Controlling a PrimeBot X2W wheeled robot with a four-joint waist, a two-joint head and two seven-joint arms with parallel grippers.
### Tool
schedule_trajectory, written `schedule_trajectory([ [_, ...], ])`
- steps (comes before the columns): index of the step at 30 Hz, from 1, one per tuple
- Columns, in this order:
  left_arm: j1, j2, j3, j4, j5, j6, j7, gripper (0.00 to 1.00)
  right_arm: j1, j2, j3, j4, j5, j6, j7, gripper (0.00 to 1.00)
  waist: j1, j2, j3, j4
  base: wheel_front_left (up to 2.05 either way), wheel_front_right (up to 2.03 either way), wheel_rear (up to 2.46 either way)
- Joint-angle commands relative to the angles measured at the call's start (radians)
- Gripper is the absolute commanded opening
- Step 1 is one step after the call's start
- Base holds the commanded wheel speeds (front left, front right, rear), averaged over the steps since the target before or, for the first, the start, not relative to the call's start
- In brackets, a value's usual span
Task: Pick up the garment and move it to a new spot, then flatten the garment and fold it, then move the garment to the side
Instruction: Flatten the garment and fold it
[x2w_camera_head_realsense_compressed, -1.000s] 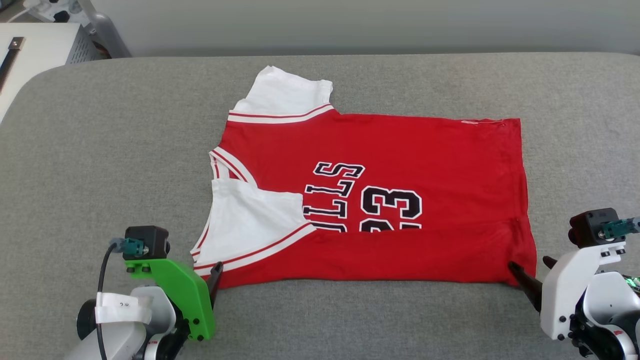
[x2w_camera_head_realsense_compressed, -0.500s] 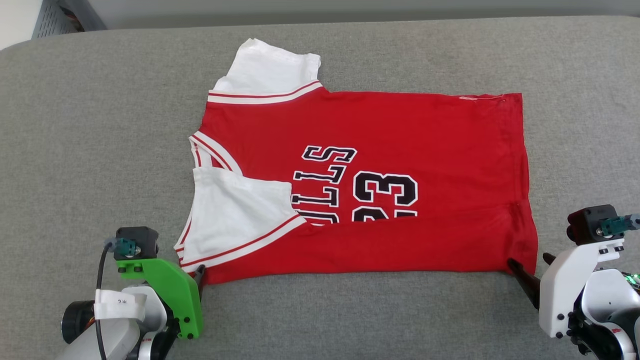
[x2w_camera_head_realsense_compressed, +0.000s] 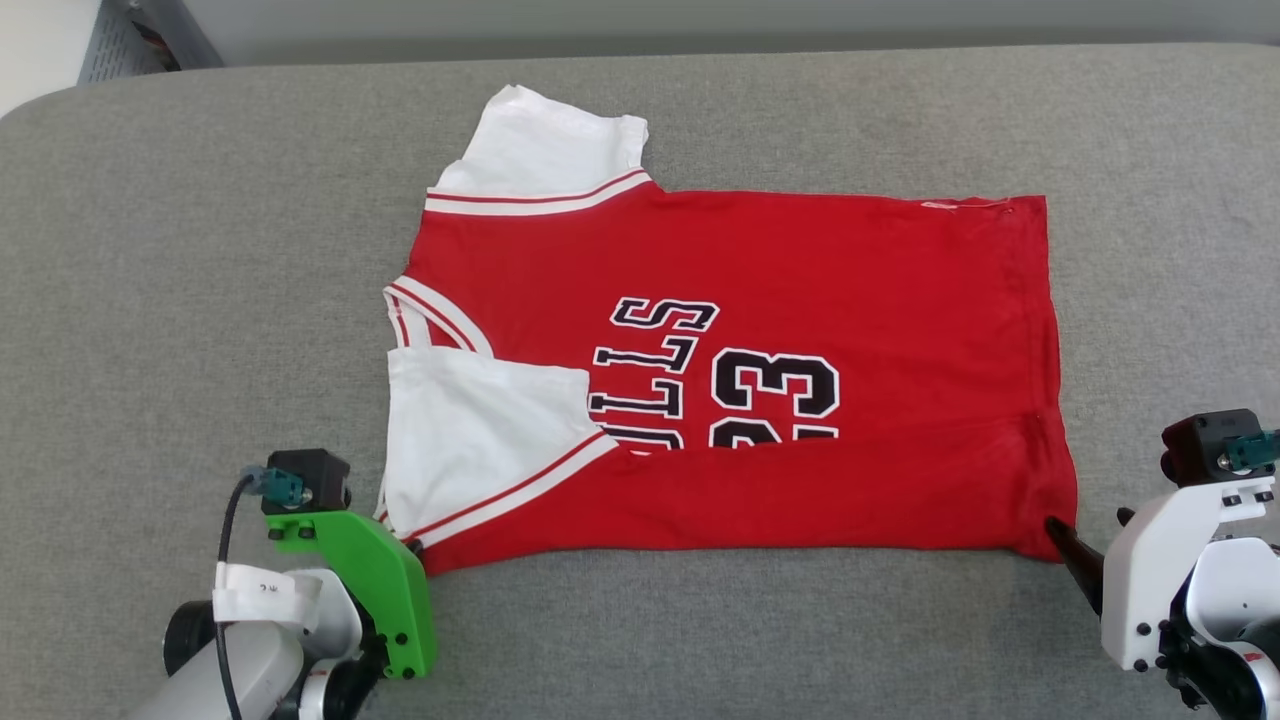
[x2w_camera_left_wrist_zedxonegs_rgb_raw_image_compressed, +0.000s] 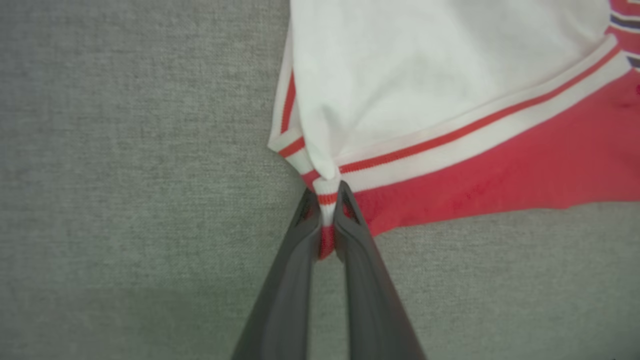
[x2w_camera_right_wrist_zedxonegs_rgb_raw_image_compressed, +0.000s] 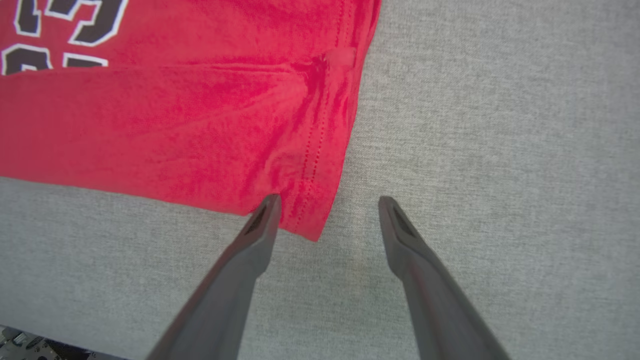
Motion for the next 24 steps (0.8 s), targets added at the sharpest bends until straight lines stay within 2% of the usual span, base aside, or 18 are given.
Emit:
schedule_trajectory([
  [1, 0.027, -0.014, -0.016, -0.005, -0.006, -0.005, 0.005, 0.00, 0.004, 0.007, -0.006, 0.005, -0.008, -0.001, 0.006, 1.00, 0.0000, -0.0001, -0.024, 0.016, 0.00, 0.00, 0.00],
  [12, 0.024, 0.031, 0.022, -0.166, 0.023, 0.020, -0.044, 0.00, -0.017, 0.027, -0.025, 0.094, -0.050, -0.001, 0.032, 1.00, 0.0000, -0.0001, -0.018, 0.061, 0.00, 0.00, 0.00],
  [23, 0.020, 0.042, 0.024, -0.207, 0.023, 0.034, -0.031, 0.00, -0.059, 0.055, -0.012, 0.197, -0.045, -0.001, 0.023, 1.00, 0.0000, -0.0001, 0.024, 0.070, 0.00, 0.00, 0.00],
  [24, 0.020, 0.043, 0.024, -0.206, 0.023, 0.035, -0.029, 0.00, -0.059, 0.056, -0.006, 0.208, -0.043, -0.001, 0.026, 0.73, 0.0000, -0.0001, 0.026, 0.070, 0.00, 0.00, 0.00],
])
